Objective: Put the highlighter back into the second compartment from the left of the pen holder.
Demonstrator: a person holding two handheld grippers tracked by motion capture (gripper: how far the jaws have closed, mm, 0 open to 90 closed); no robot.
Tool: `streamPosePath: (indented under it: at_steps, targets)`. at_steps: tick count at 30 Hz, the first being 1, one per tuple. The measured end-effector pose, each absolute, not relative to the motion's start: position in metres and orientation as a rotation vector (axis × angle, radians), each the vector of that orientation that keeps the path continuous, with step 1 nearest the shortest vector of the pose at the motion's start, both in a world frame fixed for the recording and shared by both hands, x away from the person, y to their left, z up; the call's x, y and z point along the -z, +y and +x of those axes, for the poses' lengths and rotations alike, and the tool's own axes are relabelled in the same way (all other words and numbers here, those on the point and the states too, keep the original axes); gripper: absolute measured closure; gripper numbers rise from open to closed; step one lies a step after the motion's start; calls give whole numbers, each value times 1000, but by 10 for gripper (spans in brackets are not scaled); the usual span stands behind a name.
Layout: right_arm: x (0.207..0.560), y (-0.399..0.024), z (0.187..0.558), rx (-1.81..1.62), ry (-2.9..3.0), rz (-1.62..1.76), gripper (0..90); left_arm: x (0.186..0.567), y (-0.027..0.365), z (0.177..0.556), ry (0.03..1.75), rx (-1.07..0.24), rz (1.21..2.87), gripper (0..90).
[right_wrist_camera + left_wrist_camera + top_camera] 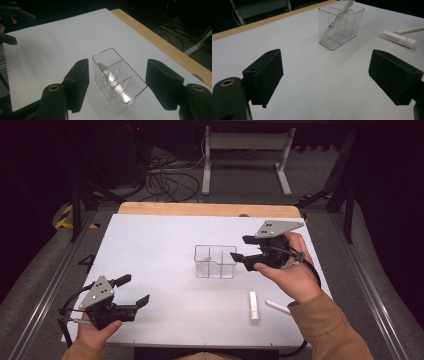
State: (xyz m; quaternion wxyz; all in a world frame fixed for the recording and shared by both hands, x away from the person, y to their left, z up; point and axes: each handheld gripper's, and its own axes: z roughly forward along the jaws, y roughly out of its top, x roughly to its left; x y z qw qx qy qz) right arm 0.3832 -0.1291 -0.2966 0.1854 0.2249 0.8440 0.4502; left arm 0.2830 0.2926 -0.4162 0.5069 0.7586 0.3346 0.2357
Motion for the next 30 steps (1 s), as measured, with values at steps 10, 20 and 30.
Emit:
streamPosePath:
  at_steps: [10,20,30]
  targets:
    - [302,-145,373,-1265,2377,630,364,415,291,282,805,-572,1830,132]
    - [309,-160,366,-1221,2408,620,364,415,292,282,802,-579,1832,133]
    - [326,-182,359,-1125,2469,617,374,415,291,282,807,-570,1826,133]
